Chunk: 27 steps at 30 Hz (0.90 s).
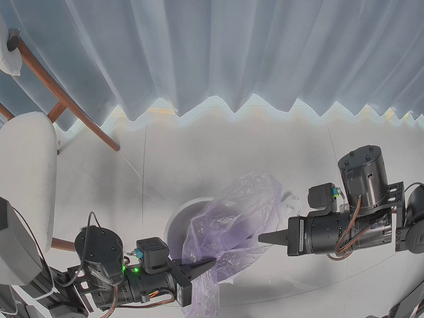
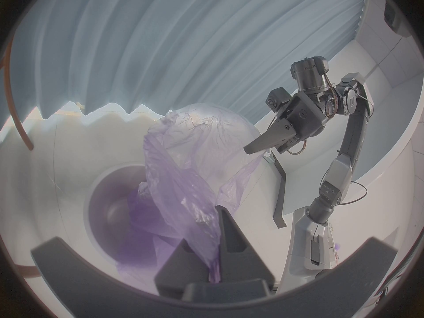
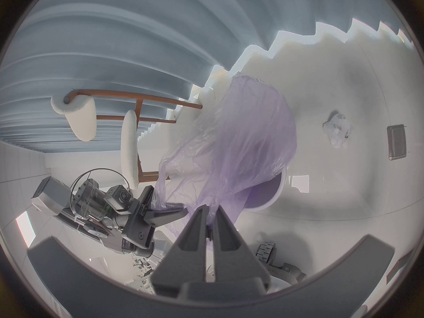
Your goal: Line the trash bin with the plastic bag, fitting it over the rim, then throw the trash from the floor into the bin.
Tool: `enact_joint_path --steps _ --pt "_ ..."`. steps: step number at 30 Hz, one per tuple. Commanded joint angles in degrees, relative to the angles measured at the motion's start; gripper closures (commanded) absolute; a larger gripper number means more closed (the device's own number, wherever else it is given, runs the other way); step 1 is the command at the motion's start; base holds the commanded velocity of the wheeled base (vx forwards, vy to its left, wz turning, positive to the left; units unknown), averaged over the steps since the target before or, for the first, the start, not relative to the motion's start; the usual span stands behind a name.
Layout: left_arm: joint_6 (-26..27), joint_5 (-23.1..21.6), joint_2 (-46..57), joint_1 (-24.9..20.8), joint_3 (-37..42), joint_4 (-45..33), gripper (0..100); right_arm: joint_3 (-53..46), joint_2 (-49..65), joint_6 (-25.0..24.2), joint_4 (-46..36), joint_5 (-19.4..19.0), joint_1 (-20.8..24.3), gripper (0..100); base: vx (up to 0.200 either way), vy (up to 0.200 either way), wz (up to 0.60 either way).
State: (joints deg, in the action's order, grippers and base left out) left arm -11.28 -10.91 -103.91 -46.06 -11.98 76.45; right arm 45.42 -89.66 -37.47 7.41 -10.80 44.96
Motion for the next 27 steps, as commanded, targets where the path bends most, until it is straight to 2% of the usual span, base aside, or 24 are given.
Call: enact_joint_path --steps 1,16,17,27 --pt "-0.15 0.01 -0.59 -0.17 0.21 0.02 100 -0.07 -0.16 0.12 0.06 -0.01 -0.93 100 0.000 0.000 0.00" --pt "-0.15 -0.08 -1.20 0.53 0.73 -0.07 100 -0.42 -3.24 0.47 2.43 -0.27 -1.63 100 0.000 0.000 0.00" --pt "0.03 -0.08 -2.17 0.53 1.52 -0.07 0 -1.04 -3.50 0.47 2.43 -0.36 -1.54 100 0.000 0.000 0.00" --pt "-1.38 0.01 -2.52 2.11 0.56 0.90 0 -1.48 -3.24 0.47 3.57 -0.80 -1.45 100 0.000 0.000 0.00"
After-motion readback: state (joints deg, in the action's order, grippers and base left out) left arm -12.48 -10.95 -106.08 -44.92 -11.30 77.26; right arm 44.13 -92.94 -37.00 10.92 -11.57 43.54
